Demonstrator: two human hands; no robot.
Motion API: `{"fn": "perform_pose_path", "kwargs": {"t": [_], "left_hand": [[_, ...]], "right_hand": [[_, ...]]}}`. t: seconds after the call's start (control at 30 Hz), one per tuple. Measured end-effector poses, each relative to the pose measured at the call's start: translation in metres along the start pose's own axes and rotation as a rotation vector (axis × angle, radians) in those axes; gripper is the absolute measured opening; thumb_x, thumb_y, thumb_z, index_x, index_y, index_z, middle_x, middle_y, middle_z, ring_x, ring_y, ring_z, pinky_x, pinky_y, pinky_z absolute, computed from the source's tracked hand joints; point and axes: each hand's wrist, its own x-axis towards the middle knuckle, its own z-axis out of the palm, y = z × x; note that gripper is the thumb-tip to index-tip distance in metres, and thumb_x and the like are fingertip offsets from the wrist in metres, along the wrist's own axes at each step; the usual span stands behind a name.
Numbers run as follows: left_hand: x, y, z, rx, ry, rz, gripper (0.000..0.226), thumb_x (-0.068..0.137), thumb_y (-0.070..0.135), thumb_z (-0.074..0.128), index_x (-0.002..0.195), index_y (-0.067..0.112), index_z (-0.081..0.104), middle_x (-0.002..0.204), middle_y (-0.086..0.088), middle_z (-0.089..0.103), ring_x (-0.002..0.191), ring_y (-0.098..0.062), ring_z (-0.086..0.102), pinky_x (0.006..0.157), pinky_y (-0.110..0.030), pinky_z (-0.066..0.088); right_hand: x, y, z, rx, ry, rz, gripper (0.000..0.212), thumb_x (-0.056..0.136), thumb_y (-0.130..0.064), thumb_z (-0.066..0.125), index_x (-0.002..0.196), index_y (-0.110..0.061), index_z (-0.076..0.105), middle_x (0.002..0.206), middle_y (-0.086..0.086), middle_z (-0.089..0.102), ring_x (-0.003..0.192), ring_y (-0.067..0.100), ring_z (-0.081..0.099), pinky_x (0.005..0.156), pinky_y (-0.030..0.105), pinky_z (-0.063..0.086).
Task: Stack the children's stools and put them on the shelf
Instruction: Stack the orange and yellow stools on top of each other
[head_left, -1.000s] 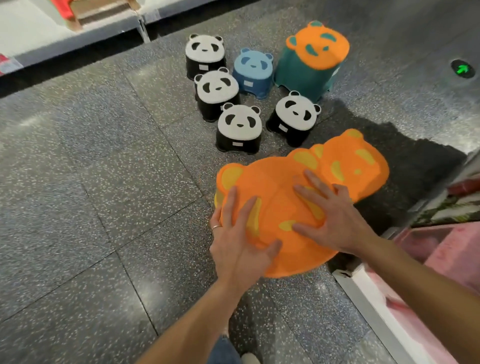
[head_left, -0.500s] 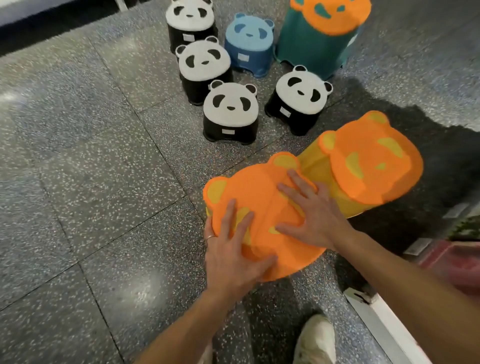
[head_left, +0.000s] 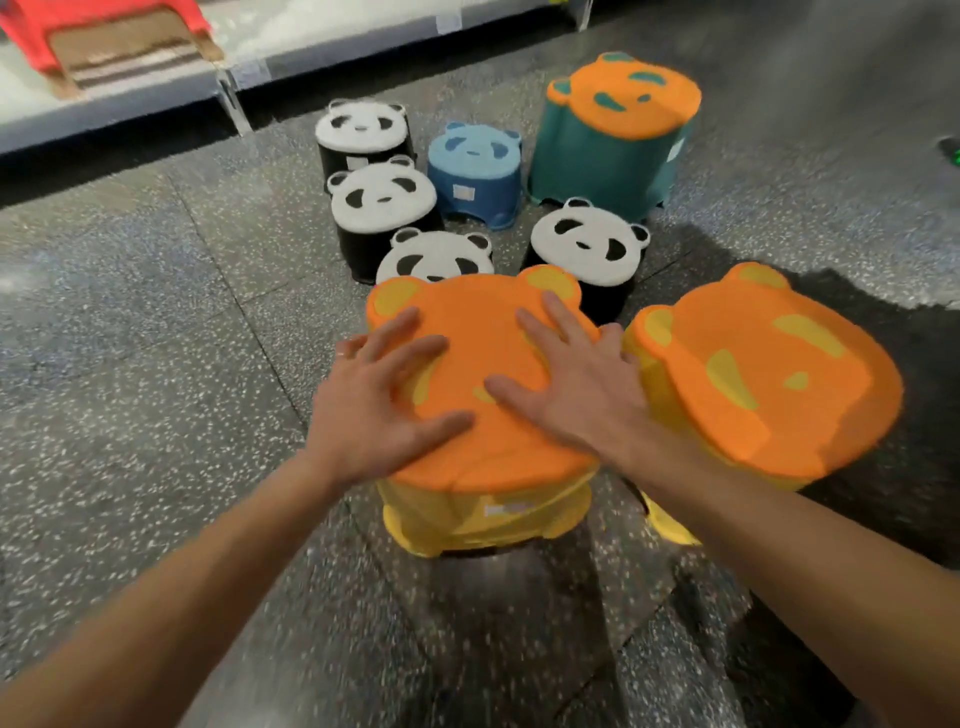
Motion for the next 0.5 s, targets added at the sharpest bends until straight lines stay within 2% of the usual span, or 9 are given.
{"fn": "perform_pose_path", "kwargs": {"t": [0.1, 0.2, 0.33, 0.43, 0.5], "left_hand": [[0.039, -0.007, -0.005, 0.140, -0.087, 0.070, 0.089, 0.072, 0.090, 0.056, 0.149, 0.046, 0.051, 0.171, 0.014, 0.028, 0.149, -0.030, 0.032, 0.122, -0.047, 0.027], [0.053, -0.006, -0.005, 0.301, -0.188, 0.097, 0.095, 0.076, 0.095, 0.033, 0.158, 0.048, 0.031, 0.177, 0.009, 0.008, 0.152, -0.040, 0.021, 0.125, -0.056, 0.021], [0.057, 0.010, -0.010, 0.498, -0.287, 0.043, 0.103, 0.073, 0.097, 0.015, 0.163, 0.046, 0.016, 0.177, 0.010, -0.011, 0.161, -0.039, -0.008, 0.124, -0.072, 0.002], [0.046, 0.048, 0.003, 0.436, -0.337, -0.118, 0.097, 0.082, 0.090, 0.019, 0.166, 0.042, 0.013, 0.177, 0.009, -0.009, 0.162, -0.037, -0.008, 0.124, -0.070, -0.003], [0.033, 0.060, 0.024, 0.464, -0.327, -0.062, 0.084, 0.094, 0.077, 0.011, 0.168, 0.036, 0.007, 0.178, 0.007, -0.005, 0.163, -0.037, -0.005, 0.124, -0.071, -0.002]], "right_hand": [[0.024, -0.001, 0.003, -0.004, 0.069, 0.001, 0.087, 0.080, -0.089, 0.033, 0.156, -0.049, 0.023, 0.170, -0.019, 0.001, 0.141, 0.041, 0.025, 0.108, 0.060, 0.030], [0.034, 0.004, 0.007, -0.075, 0.143, -0.079, 0.080, 0.087, -0.083, 0.031, 0.156, -0.043, 0.029, 0.171, -0.011, 0.006, 0.147, 0.041, 0.017, 0.111, 0.063, 0.024], [0.037, 0.006, 0.004, -0.110, 0.084, -0.188, 0.077, 0.095, -0.076, 0.026, 0.159, -0.035, 0.022, 0.172, -0.006, 0.009, 0.153, 0.039, 0.008, 0.115, 0.067, 0.020], [0.020, 0.003, 0.001, -0.074, 0.017, -0.162, 0.071, 0.099, -0.069, 0.023, 0.161, -0.034, 0.019, 0.172, -0.006, 0.007, 0.156, 0.038, 0.000, 0.116, 0.070, 0.014], [0.007, 0.010, 0.002, -0.102, 0.022, -0.214, 0.068, 0.101, -0.065, 0.021, 0.162, -0.033, 0.017, 0.172, -0.005, 0.006, 0.156, 0.038, -0.002, 0.116, 0.070, 0.014]]}}
